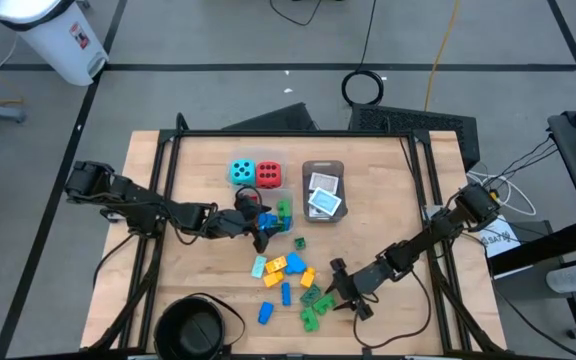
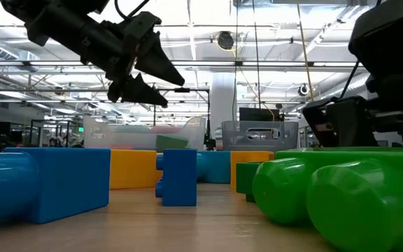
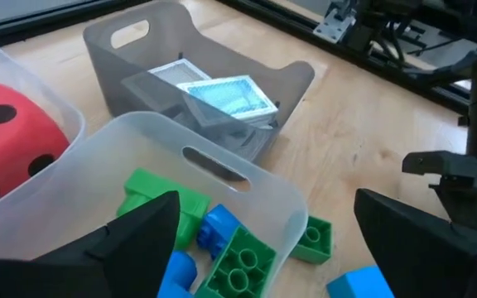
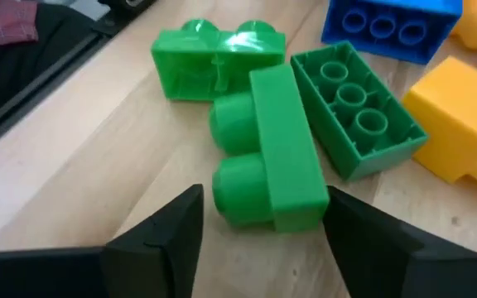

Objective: Pick & Place Toys
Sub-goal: Put the green game piece into the bottom transparent bin

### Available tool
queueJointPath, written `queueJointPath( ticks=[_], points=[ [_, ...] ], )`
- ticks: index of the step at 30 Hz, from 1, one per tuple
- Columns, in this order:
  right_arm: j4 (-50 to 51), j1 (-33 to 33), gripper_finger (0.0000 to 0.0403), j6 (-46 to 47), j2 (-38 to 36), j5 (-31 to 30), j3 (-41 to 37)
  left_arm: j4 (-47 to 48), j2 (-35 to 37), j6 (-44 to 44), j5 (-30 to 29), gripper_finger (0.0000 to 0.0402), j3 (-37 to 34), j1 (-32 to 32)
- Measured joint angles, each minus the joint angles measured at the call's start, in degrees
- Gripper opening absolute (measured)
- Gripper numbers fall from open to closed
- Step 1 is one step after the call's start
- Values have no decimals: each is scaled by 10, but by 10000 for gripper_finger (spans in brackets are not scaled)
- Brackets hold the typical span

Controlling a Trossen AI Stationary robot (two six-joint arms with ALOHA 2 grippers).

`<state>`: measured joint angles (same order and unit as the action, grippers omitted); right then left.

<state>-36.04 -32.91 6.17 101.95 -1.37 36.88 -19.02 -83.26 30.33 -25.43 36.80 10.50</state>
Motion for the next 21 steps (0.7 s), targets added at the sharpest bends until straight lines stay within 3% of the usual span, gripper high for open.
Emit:
queueJointPath(
  ticks=[21],
  points=[
    [-7, 5, 85, -26, -9, -2, 0, -19, 0, 0, 0, 374, 0, 0]
  ],
)
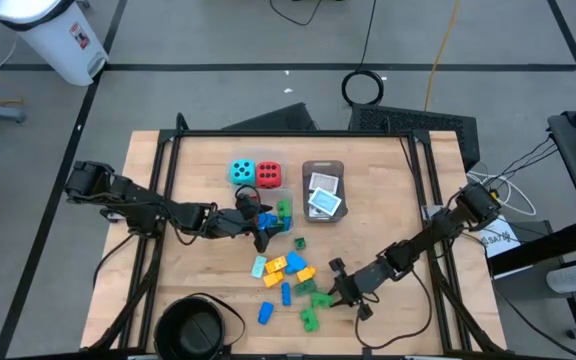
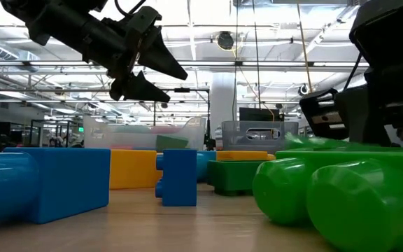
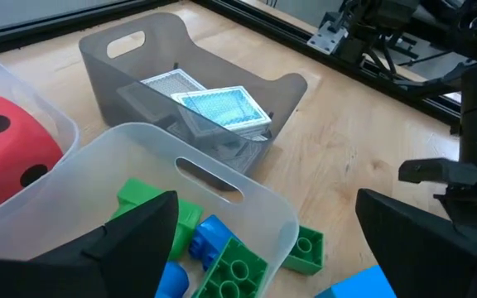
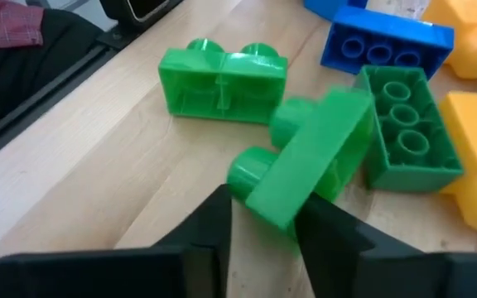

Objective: Pick & Place Toys
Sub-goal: Put the green game piece into the bottom transparent bin

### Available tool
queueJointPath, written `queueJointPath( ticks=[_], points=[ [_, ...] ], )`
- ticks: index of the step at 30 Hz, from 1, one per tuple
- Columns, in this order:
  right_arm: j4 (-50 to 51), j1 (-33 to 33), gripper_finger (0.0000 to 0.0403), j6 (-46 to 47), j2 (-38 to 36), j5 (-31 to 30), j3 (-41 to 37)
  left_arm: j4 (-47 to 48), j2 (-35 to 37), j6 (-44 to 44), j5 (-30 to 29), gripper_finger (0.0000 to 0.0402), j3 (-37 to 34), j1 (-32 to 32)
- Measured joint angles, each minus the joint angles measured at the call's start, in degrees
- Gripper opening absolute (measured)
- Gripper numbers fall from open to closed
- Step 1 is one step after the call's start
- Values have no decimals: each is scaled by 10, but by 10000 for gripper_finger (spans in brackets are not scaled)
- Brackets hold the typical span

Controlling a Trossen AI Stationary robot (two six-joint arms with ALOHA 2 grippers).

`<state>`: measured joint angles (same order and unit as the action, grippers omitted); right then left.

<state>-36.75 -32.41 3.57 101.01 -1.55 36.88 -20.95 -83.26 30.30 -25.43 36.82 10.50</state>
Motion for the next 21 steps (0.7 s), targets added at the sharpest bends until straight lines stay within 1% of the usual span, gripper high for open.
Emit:
queueJointPath(
  ticks=[5, 7, 10, 12, 16, 21],
  points=[
    [31, 6, 21, 1, -37, 1, 0, -3, 0, 0, 0, 367, 0, 0],
    [52, 6, 6, -6, -57, 1, 0, -3, 0, 0, 0, 365, 0, 0],
    [80, 5, 5, -13, -88, -7, 0, -3, 0, 0, 0, 368, 0, 0],
    [103, 1, 2, -15, -113, -26, 0, -3, 0, 7, 0, 371, 0, 0],
    [146, -15, 1, -44, -167, -85, 0, -6, 0, 37, 0, 377, 0, 1],
    [164, -25, 1, -133, -232, -165, 0, -41, 0, 70, 2, 379, 0, 10]
  ],
)
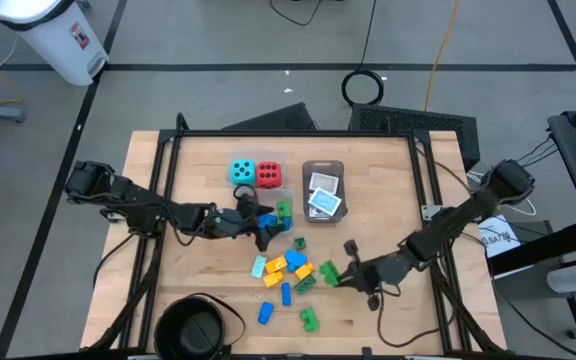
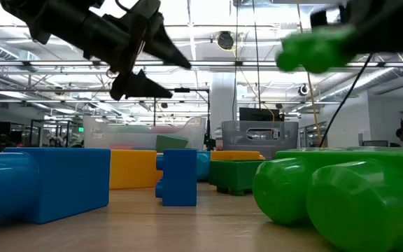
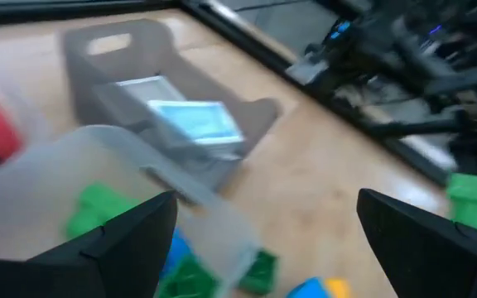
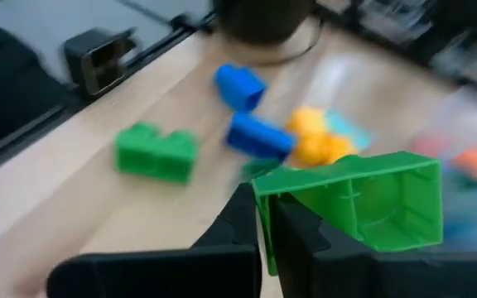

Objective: Pick & Place Toys
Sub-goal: Put the green game piece into the bottom transparent bin

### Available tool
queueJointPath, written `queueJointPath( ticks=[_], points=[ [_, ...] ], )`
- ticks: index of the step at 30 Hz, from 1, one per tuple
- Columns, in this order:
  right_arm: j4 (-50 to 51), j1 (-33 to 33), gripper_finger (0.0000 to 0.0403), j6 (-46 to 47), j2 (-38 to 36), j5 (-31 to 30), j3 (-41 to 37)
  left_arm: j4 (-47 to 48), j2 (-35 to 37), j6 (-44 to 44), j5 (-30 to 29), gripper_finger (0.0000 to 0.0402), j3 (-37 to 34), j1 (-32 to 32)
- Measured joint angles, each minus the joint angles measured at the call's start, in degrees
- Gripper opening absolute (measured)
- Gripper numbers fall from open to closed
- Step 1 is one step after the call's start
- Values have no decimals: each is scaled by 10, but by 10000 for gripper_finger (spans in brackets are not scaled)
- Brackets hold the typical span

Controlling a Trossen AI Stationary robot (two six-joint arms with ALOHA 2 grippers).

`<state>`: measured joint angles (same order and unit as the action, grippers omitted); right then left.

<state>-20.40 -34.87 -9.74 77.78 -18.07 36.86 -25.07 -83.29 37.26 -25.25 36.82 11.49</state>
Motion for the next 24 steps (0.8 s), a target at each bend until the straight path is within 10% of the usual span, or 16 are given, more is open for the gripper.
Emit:
queueJointPath(
  ticks=[9, 24],
  points=[
    [-94, 27, 0, -210, -25, -32, 0, -182, -44, 23, 73, 379, 2, 24],
    [-102, 61, 0, -225, -22, -59, 0, -271, -215, -117, 156, 379, 181, 27]
  ],
)
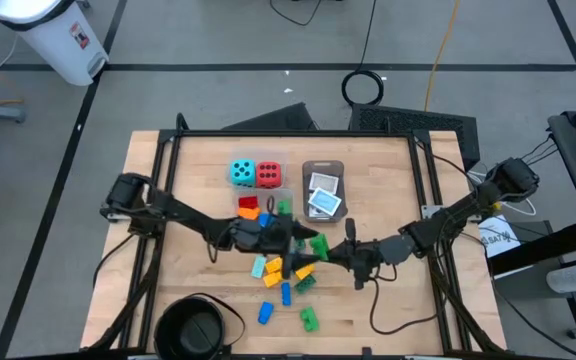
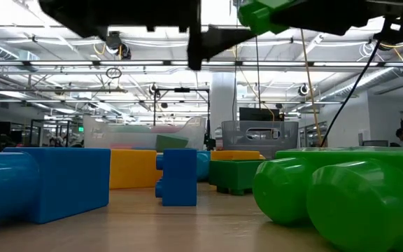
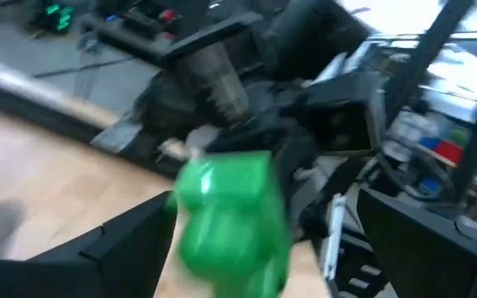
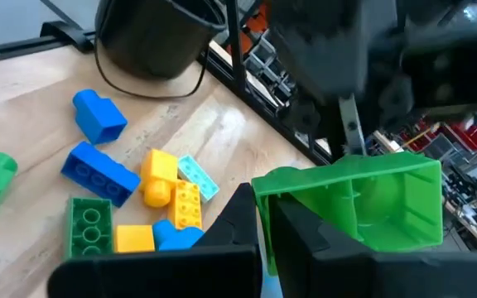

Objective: Pick & Place Toys
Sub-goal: Put the green game piece into the bottom transparent bin

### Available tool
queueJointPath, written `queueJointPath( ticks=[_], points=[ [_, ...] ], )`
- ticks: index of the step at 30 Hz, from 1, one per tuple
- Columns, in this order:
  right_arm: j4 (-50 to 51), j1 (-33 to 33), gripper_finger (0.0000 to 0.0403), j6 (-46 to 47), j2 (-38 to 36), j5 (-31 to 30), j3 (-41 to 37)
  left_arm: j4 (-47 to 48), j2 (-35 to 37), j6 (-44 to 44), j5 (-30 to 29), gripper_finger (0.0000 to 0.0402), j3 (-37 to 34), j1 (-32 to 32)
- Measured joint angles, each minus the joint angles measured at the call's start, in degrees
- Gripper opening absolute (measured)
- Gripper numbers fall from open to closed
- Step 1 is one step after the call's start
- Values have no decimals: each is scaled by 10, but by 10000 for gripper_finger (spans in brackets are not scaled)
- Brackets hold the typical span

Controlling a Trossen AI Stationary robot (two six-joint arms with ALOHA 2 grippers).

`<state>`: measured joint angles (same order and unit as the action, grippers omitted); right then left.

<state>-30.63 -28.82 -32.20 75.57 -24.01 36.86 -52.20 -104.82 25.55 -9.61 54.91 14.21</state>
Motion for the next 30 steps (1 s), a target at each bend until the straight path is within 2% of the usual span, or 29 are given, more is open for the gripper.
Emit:
queueJointPath(
  ticks=[3, 7, 10, 13, 19, 20, 23, 26, 30],
  points=[
    [2, -2, 0, 0, 0, 1, 0, 8, -19, -10, 27, 379, 33, 0],
    [4, -2, 0, 0, 0, 2, 0, 53, -26, 25, 82, 378, 64, -8],
    [4, -2, 0, 0, 0, 3, 0, 71, -25, 26, 88, 360, 71, -8],
    [3, -3, 0, -1, 0, 5, 0, 72, -25, 20, 87, 310, 71, -7],
    [2, -4, 0, -2, 0, 11, 1, 79, -25, 15, 87, 151, 71, -8],
    [3, -4, 0, -1, 0, 11, 1, 80, -25, 16, 85, 137, 71, -9],
    [6, -5, 1, 20, 0, 5, 0, 84, -25, 19, 86, 141, 71, -13],
    [6, -5, 13, 97, 0, -3, 0, 82, -22, 19, 81, 140, 71, -12],
    [36, -14, 61, 167, -14, -91, 1, 132, 3, -2, 28, 140, 68, -8]
  ],
)
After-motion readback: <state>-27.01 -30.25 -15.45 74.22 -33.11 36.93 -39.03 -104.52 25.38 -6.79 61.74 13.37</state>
